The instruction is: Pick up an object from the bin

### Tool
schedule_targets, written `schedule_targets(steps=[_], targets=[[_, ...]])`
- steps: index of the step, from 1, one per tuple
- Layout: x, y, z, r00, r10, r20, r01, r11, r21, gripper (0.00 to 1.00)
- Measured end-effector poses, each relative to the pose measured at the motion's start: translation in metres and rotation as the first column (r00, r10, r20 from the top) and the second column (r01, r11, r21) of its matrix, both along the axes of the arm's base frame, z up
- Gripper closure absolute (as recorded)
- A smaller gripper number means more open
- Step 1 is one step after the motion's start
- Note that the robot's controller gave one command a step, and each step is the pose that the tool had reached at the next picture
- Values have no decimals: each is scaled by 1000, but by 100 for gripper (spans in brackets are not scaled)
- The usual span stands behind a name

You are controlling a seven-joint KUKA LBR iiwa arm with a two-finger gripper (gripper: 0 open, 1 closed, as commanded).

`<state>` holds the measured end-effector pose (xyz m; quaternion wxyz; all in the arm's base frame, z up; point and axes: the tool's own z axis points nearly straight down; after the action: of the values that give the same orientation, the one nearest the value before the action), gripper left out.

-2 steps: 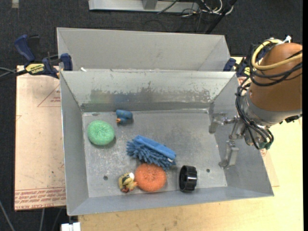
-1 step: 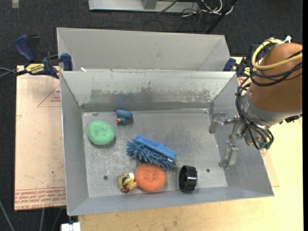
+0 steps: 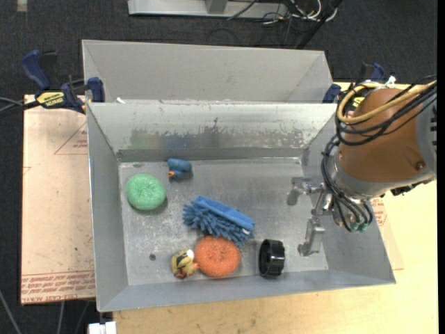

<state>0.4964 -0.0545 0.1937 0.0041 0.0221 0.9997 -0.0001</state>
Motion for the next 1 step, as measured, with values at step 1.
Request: schedule_targets(steps=[1], targets=[[-8,26,-33,994,111,-9,-111,994,1,0]])
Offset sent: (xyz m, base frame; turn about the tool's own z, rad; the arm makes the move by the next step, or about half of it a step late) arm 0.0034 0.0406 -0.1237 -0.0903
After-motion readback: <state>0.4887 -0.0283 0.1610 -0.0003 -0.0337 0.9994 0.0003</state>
